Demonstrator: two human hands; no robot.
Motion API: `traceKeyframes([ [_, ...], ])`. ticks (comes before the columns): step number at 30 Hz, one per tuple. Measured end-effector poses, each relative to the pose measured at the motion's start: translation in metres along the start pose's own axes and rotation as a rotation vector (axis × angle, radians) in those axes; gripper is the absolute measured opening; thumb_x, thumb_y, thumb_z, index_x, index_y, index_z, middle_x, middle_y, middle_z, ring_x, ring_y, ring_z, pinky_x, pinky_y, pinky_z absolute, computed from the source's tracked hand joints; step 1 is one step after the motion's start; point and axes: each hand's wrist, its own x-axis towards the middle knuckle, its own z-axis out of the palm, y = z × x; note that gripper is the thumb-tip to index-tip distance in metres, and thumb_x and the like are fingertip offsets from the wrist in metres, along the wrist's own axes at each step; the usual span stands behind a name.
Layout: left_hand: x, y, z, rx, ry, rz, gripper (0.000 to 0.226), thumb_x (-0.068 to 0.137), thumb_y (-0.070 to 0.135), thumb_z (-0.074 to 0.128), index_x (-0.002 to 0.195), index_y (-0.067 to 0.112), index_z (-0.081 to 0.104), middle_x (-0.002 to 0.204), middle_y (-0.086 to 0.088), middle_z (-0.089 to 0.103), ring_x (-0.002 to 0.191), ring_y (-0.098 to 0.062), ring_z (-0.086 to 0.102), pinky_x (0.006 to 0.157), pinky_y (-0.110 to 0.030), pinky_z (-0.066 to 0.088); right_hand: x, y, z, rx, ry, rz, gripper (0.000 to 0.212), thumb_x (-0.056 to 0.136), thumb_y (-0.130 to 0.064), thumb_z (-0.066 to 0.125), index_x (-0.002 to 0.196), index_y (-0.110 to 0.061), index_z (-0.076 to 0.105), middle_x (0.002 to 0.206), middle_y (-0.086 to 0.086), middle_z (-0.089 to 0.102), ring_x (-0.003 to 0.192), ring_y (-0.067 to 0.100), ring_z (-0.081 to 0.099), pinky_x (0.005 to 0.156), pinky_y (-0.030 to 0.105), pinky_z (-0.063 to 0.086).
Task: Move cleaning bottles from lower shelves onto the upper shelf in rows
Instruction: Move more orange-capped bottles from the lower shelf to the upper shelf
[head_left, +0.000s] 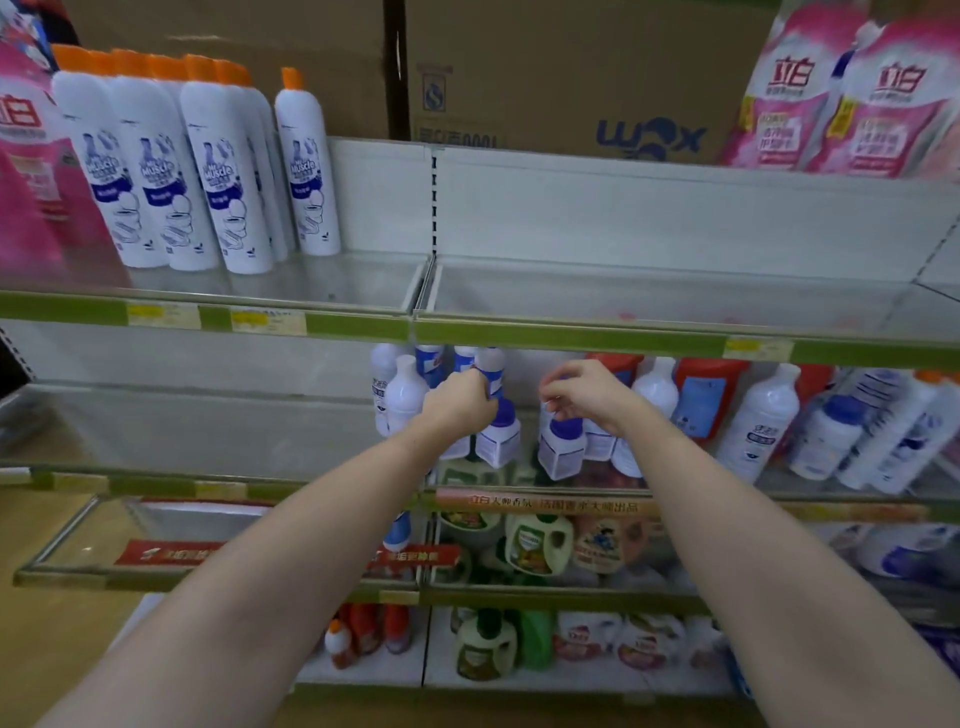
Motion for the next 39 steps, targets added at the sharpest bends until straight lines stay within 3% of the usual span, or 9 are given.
traceKeyframes([
  [7,0.034,0.008,0.017,0.043,-0.098,0.06,0.033,0.094,0.025,0.052,0.065,0.017,0.041,0.065,-0.002,0.047,0.064,-0.022,0.048,0.052,-0.028,0.033,0.01,0.019,0.0,-0.041,0.078,0.051,0.009,0.094,0.001,0.063,0.09,-0.006,0.069,0.086,0.016,0.067,0.065,0.018,0.061,0.056,0.025,0.053],
  [13,0.059,0.048,0.049,0.051,-0.222,0.233,0.026,0.097,0.027,0.052,0.08,0.008,0.057,0.08,-0.01,0.059,0.074,-0.027,0.055,0.057,-0.033,0.039,0.003,0.055,-0.029,-0.063,0.228,0.143,0.012,0.095,0.002,0.059,0.087,-0.005,0.064,0.077,0.013,0.063,0.063,0.017,0.059,0.056,0.028,0.049],
  [16,0.062,0.073,0.07,0.045,-0.281,0.31,0.027,0.097,0.023,0.05,0.076,0.007,0.055,0.074,-0.008,0.056,0.07,-0.026,0.053,0.055,-0.032,0.036,-0.006,0.077,-0.056,-0.03,0.298,0.197,0.011,0.096,-0.001,0.06,0.086,-0.005,0.064,0.075,0.011,0.061,0.069,0.021,0.058,0.058,0.031,0.049],
  [22,0.078,0.148,0.118,0.033,-0.361,0.404,0.027,0.1,0.023,0.049,0.076,0.01,0.054,0.075,-0.01,0.057,0.072,-0.027,0.055,0.061,-0.036,0.041,-0.015,0.132,-0.128,0.036,0.465,0.271,0.007,0.095,0.003,0.059,0.092,0.001,0.065,0.072,0.014,0.063,0.057,0.021,0.058,0.056,0.032,0.051],
  [27,0.093,0.227,0.17,0.039,-0.383,0.453,0.025,0.099,0.032,0.053,0.102,0.01,0.065,0.107,-0.011,0.065,0.098,-0.03,0.061,0.079,-0.037,0.051,-0.015,0.183,-0.204,0.045,0.467,0.338,0.012,0.095,0.001,0.059,0.087,-0.005,0.066,0.075,0.014,0.064,0.056,0.022,0.057,0.048,0.027,0.045],
  [29,0.097,0.264,0.192,0.022,-0.368,0.464,0.024,0.098,0.033,0.056,0.105,0.012,0.065,0.11,-0.01,0.065,0.102,-0.029,0.061,0.088,-0.04,0.052,-0.012,0.205,-0.242,0.046,0.467,0.368,0.004,0.095,-0.003,0.062,0.096,-0.002,0.066,0.086,0.012,0.066,0.06,0.02,0.063,0.053,0.028,0.05],
  [32,0.106,0.319,0.224,-0.032,-0.372,0.456,0.018,0.096,0.031,0.057,0.094,0.015,0.065,0.102,-0.011,0.067,0.096,-0.03,0.064,0.085,-0.041,0.054,-0.009,0.23,-0.301,0.005,0.469,0.387,0.006,0.094,-0.008,0.064,0.09,-0.008,0.069,0.09,0.013,0.072,0.075,0.028,0.069,0.072,0.04,0.058],
  [36,0.111,0.392,0.264,-0.09,-0.411,0.471,0.015,0.096,0.024,0.059,0.092,0.011,0.064,0.099,-0.014,0.068,0.088,-0.026,0.059,0.078,-0.034,0.049,-0.008,0.259,-0.375,0.016,0.537,0.423,0.014,0.095,-0.008,0.062,0.082,-0.014,0.062,0.087,0.014,0.068,0.07,0.026,0.062,0.066,0.035,0.053],
  [39,0.113,0.442,0.292,-0.224,-0.412,0.438,0.013,0.095,0.019,0.06,0.092,0.009,0.068,0.097,-0.011,0.07,0.09,-0.025,0.063,0.079,-0.035,0.05,-0.009,0.288,-0.425,-0.002,0.611,0.426,0.011,0.091,-0.01,0.065,0.083,-0.017,0.063,0.093,0.011,0.07,0.086,0.029,0.067,0.078,0.041,0.058],
])
